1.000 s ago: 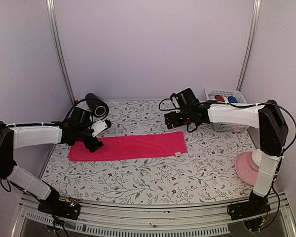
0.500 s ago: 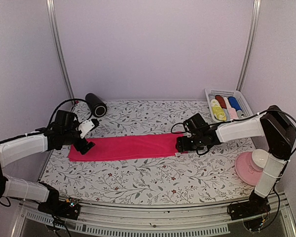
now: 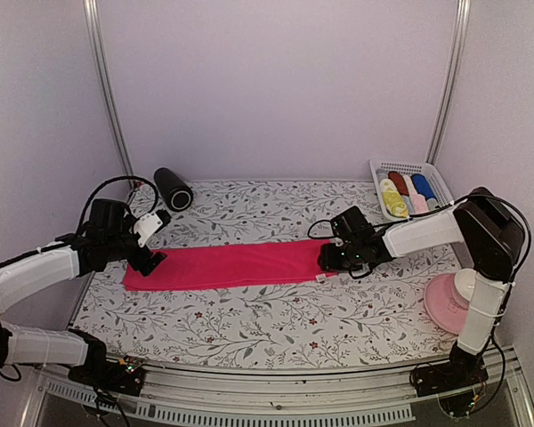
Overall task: Roll the towels
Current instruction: Pick up the towel from the center of the board.
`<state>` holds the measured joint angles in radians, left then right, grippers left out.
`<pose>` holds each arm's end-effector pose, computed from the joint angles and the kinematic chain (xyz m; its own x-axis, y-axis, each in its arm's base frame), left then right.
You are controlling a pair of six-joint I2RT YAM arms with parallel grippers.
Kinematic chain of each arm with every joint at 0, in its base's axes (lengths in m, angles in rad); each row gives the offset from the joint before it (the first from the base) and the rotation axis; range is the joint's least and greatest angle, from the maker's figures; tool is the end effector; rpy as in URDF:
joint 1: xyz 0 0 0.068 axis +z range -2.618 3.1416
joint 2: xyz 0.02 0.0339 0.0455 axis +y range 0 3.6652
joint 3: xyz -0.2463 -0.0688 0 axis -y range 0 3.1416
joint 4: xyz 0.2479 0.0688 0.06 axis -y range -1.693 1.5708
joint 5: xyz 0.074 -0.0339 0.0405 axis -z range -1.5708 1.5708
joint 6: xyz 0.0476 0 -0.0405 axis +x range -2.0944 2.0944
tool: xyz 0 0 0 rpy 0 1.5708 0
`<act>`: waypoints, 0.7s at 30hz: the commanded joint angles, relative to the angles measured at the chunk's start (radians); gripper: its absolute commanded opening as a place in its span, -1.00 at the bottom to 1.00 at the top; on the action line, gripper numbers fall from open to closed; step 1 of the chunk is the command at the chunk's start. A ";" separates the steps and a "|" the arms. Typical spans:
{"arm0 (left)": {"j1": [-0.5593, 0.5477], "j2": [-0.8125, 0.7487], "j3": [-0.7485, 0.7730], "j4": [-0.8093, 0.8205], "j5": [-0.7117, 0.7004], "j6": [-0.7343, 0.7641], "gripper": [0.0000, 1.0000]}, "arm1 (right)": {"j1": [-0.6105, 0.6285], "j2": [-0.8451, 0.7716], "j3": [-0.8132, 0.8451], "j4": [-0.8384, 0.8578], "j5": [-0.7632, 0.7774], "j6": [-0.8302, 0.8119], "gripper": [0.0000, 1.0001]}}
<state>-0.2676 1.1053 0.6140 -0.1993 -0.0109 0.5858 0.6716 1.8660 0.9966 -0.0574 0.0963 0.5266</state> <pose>0.2413 -0.0656 0.1921 -0.3702 0.6747 -0.6385 0.5532 0.7123 0.4320 0.2928 0.2269 0.1014 -0.8298 -0.0205 -0.5577 -0.1817 0.9548 0.2353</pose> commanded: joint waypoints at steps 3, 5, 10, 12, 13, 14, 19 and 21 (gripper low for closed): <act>0.019 -0.031 -0.011 0.023 0.008 -0.014 0.94 | -0.005 0.059 0.010 0.018 -0.040 0.025 -0.15; 0.021 -0.040 -0.012 0.025 0.009 -0.015 0.94 | -0.005 0.061 0.004 0.024 -0.045 0.029 -0.28; 0.024 -0.053 -0.014 0.024 0.014 -0.015 0.95 | -0.005 0.050 -0.015 0.029 -0.031 0.038 -0.89; 0.025 -0.054 -0.014 0.023 0.013 -0.016 0.95 | -0.010 0.024 -0.032 0.022 -0.010 0.041 -0.95; 0.025 -0.054 -0.014 0.023 0.013 -0.017 0.94 | -0.015 0.003 -0.043 0.019 0.001 0.040 -0.96; 0.028 -0.055 -0.014 0.023 0.012 -0.017 0.95 | -0.026 -0.023 -0.057 0.013 0.013 0.037 -0.96; 0.030 -0.045 -0.017 0.032 0.006 -0.018 0.94 | -0.126 -0.241 -0.140 -0.043 0.052 0.002 -0.96; 0.032 -0.039 -0.016 0.031 0.006 -0.019 0.95 | -0.174 -0.339 -0.159 -0.084 0.069 -0.028 -0.96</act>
<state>-0.2512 1.0645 0.6083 -0.1917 -0.0105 0.5747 0.5865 1.7176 0.8673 -0.0650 0.0963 0.5472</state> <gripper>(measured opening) 0.973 0.023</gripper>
